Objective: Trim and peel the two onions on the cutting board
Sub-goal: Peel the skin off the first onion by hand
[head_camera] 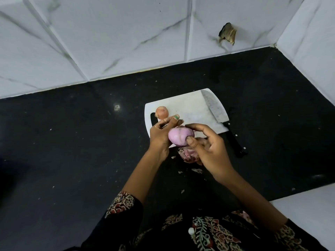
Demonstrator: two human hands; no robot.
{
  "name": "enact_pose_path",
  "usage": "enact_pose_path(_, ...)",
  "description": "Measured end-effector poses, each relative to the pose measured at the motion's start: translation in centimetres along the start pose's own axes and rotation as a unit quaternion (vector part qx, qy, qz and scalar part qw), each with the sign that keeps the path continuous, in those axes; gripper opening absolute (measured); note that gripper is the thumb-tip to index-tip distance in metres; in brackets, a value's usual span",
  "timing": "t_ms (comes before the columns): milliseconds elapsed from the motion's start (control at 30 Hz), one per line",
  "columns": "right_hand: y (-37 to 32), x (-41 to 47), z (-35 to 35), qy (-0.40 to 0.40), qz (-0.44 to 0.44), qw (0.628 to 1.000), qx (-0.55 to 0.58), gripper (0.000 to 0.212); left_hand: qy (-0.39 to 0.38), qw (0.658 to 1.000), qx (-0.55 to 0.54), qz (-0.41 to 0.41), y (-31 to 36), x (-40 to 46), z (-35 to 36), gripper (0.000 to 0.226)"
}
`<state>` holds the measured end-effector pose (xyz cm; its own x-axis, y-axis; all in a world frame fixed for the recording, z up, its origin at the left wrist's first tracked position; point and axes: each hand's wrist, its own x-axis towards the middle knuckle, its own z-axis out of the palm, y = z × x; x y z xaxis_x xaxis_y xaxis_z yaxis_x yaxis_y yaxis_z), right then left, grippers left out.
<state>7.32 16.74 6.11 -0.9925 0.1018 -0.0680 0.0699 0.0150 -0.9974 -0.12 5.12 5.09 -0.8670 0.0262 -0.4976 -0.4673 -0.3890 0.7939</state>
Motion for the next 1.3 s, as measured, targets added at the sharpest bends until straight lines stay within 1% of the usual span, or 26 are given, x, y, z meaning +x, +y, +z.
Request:
enact_pose_path(33, 0.0, 0.1, -0.1, 0.010, 0.022, 0.999, 0.024, 0.030, 0.019, 0.999, 0.032, 0.022, -0.2, -0.1, 0.1, 0.009)
enact_pose_path(100, -0.1, 0.4, -0.3, 0.024, 0.062, 0.994, 0.090, 0.035, 0.046, 0.993, 0.093, 0.061, -0.8, -0.5, 0.1, 0.032)
enact_pose_path(167, -0.4, 0.6, -0.3, 0.032, 0.098, 0.980, 0.171, 0.027, 0.063, 0.987, 0.128, 0.075, -1.4, -1.0, 0.0, 0.055)
enact_pose_path(200, -0.5, 0.6, -0.3, 0.033, 0.115, 0.972, 0.204, 0.021, 0.062, 0.983, 0.148, 0.084, -1.6, -1.1, -0.1, 0.060)
enact_pose_path(233, -0.5, 0.7, -0.4, 0.035, 0.131, 0.964, 0.227, 0.017, 0.050, 0.980, 0.165, 0.096, -1.9, -1.2, -0.1, 0.059)
enact_pose_path(267, -0.6, 0.7, -0.5, 0.039, 0.146, 0.958, 0.244, 0.015, 0.032, 0.979, 0.170, 0.110, -2.0, -1.3, -0.2, 0.053)
enact_pose_path(333, -0.6, 0.8, -0.6, 0.047, 0.165, 0.948, 0.266, 0.017, -0.014, 0.983, 0.146, 0.114, -1.9, -1.6, 0.0, 0.031)
enact_pose_path(367, -0.6, 0.8, -0.7, 0.052, 0.168, 0.947, 0.270, 0.017, -0.043, 0.984, 0.136, 0.105, -1.7, -1.9, 0.2, 0.025)
enact_pose_path(433, -0.4, 0.8, -0.6, 0.059, 0.155, 0.953, 0.254, 0.016, -0.108, 0.978, 0.147, 0.102, -1.5, -2.4, 0.4, 0.029)
enact_pose_path(500, 0.0, 0.8, -0.6, 0.071, 0.127, 0.967, 0.212, 0.016, -0.151, 0.962, 0.188, 0.125, -1.2, -2.7, 0.5, 0.023)
enact_pose_path(600, 0.1, 0.7, -0.6, 0.092, 0.093, 0.978, 0.164, 0.021, -0.177, 0.931, 0.265, 0.180, -0.9, -2.9, 0.7, 0.022)
enact_pose_path(667, -0.1, 0.7, -0.5, 0.096, 0.075, 0.984, 0.128, 0.026, -0.185, 0.916, 0.283, 0.217, -0.9, -3.1, 0.9, 0.018)
enact_pose_path(700, -0.2, 0.7, -0.5, 0.096, 0.066, 0.987, 0.107, 0.028, -0.181, 0.914, 0.279, 0.231, -1.0, -3.2, 1.1, 0.016)
enact_pose_path(800, -0.2, 0.5, -0.2, 0.097, 0.035, 0.993, 0.050, 0.029, -0.145, 0.926, 0.252, 0.242, -1.3, -3.5, 1.7, 0.014)
enact_pose_path(900, 0.0, 0.3, -0.2, 0.096, 0.021, 0.995, 0.022, 0.026, -0.107, 0.947, 0.214, 0.215, -1.4, -3.5, 2.3, 0.015)
enact_pose_path(1000, 0.1, 0.2, 0.0, 0.091, 0.022, 0.995, 0.016, 0.023, -0.071, 0.964, 0.177, 0.184, -1.2, -3.3, 2.6, 0.023)
enact_pose_path(1067, 0.2, 0.1, 0.1, 0.087, 0.026, 0.996, 0.023, 0.022, -0.055, 0.973, 0.152, 0.166, -1.1, -2.9, 2.6, 0.032)
enact_pose_path(1167, 0.2, 0.1, 0.2, 0.090, 0.030, 0.995, 0.038, 0.023, -0.063, 0.983, 0.119, 0.127, -0.8, -2.6, 2.4, 0.042)
enact_pose_path(1233, 0.2, 0.2, 0.1, 0.097, 0.029, 0.994, 0.040, 0.024, -0.086, 0.984, 0.105, 0.117, -0.6, -2.7, 2.1, 0.042)
enact_pose_path(1300, 0.2, 0.3, 0.0, 0.103, 0.029, 0.993, 0.041, 0.024, -0.123, 0.979, 0.109, 0.121, -0.6, -2.8, 1.9, 0.037)
